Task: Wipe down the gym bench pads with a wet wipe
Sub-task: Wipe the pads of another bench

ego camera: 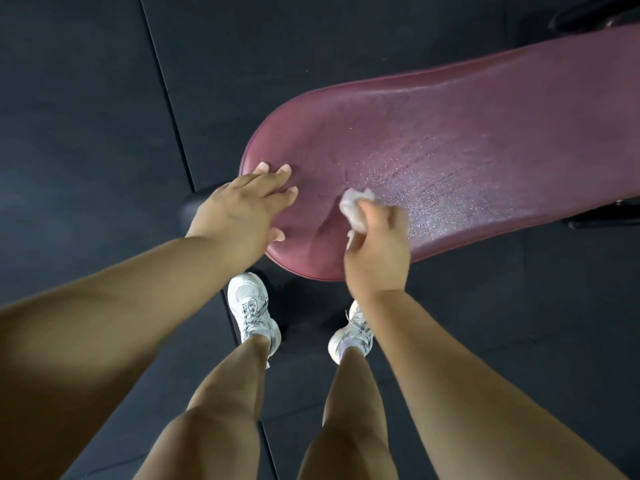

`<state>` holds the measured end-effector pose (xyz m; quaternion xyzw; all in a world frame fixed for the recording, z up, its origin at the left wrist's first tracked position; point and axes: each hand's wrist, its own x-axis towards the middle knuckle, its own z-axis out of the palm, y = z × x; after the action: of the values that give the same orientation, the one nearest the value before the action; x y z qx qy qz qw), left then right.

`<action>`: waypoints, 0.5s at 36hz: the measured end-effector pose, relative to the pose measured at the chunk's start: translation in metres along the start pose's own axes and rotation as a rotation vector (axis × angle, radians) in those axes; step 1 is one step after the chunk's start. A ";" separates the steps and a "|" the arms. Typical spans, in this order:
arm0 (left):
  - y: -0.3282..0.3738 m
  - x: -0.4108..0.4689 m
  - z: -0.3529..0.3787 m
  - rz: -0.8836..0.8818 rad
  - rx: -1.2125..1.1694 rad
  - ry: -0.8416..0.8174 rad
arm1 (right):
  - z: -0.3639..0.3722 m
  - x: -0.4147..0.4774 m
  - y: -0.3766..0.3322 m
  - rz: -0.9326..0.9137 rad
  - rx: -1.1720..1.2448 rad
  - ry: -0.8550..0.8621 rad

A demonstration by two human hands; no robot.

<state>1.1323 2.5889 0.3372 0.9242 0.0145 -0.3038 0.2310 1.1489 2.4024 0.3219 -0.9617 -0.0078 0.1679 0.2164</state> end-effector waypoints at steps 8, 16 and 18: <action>-0.012 -0.011 -0.013 -0.102 -0.094 0.082 | -0.011 0.009 -0.005 -0.525 -0.165 -0.330; -0.010 -0.002 -0.008 -0.245 -0.290 0.135 | -0.040 0.108 -0.014 0.030 -0.108 0.141; -0.011 -0.001 -0.005 -0.271 -0.321 0.157 | -0.022 0.094 -0.027 -0.065 -0.137 0.086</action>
<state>1.1325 2.6008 0.3361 0.8859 0.2047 -0.2531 0.3303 1.2460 2.4263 0.3221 -0.9799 -0.0412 0.1184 0.1553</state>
